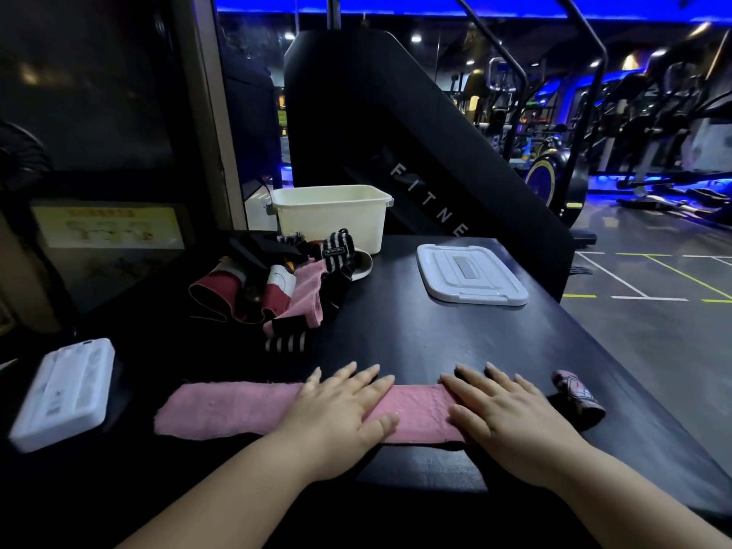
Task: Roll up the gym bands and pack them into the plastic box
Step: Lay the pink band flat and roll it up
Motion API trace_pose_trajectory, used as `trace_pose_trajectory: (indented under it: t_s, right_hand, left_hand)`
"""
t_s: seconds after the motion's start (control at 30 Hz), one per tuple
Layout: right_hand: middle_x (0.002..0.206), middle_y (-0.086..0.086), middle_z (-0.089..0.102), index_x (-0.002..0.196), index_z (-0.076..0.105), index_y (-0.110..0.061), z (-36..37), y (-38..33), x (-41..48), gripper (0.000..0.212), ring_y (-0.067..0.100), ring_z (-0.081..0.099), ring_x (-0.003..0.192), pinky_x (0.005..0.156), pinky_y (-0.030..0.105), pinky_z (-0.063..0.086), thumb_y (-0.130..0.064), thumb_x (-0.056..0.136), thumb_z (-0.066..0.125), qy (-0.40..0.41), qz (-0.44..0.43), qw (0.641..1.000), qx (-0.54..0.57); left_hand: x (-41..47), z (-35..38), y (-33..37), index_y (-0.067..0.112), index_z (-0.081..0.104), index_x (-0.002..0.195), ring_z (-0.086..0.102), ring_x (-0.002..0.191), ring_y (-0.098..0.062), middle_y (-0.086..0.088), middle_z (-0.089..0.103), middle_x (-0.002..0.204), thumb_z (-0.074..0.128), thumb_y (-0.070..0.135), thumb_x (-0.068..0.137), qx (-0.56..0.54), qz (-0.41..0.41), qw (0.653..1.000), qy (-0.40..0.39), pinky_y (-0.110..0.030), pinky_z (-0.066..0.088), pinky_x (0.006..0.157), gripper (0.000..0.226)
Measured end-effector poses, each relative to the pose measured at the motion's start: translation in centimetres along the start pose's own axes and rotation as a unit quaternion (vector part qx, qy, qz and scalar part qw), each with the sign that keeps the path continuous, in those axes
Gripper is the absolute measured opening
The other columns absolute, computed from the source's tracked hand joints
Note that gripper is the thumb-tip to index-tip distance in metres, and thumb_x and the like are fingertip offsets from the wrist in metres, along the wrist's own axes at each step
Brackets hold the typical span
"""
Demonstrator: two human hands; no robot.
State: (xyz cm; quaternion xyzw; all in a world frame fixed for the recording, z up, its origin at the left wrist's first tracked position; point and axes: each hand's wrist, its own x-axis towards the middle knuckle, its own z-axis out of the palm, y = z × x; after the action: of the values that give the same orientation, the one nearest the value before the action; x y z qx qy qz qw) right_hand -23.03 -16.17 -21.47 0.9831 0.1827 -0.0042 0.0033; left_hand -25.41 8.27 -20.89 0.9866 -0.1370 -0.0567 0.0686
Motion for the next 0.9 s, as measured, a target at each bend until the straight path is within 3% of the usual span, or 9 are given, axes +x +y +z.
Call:
trace_pose_trajectory:
  t_s: [0.43,0.57,0.8,0.9]
  right_hand:
    - [0.158,-0.027,0.002,0.145,0.000,-0.058,-0.3,1.4,-0.9,0.110,0.004,-0.004,0.148,0.119,0.030,0.004,-0.084,0.045,-0.038,-0.007,0.002,1.000,0.004]
    - [0.159,-0.026,0.004,0.146,0.002,-0.057,-0.5,1.3,-1.0,0.112,0.006,-0.004,0.149,0.118,0.028,0.005,-0.085,0.045,-0.038,-0.006,0.004,1.000,0.005]
    - [0.160,-0.022,0.008,0.147,0.007,-0.055,-0.9,1.2,-1.0,0.118,0.010,-0.005,0.149,0.119,0.030,0.007,-0.086,0.043,-0.038,-0.019,0.015,1.000,-0.001]
    - [0.160,-0.019,0.011,0.149,0.011,-0.050,-1.6,0.7,-1.0,0.105,0.012,-0.004,0.150,0.121,0.035,0.007,-0.085,0.058,-0.026,-0.040,0.008,0.999,-0.005]
  left_hand:
    - [-2.7,-0.4,-3.8,0.048,0.005,0.151,-0.010,0.147,0.000,0.025,-0.004,0.159,0.018,0.065,0.095,-0.016,-0.061,0.998,0.004,-0.050,-0.012,0.118,0.060]
    - [-3.2,-0.5,-4.7,0.051,0.006,0.150,-0.011,0.146,0.000,0.028,-0.006,0.158,0.019,0.068,0.094,-0.024,-0.088,0.996,0.001,-0.057,-0.015,0.115,0.060]
    - [-3.1,-0.5,-4.9,0.050,0.008,0.150,-0.010,0.147,0.000,0.026,-0.003,0.159,0.021,0.068,0.094,-0.036,-0.091,0.995,0.003,-0.056,-0.011,0.116,0.060]
    - [-3.1,-0.7,-4.8,0.048,0.010,0.150,-0.008,0.147,-0.001,0.025,-0.001,0.160,0.023,0.067,0.094,-0.037,-0.091,0.995,0.000,-0.056,-0.010,0.116,0.061]
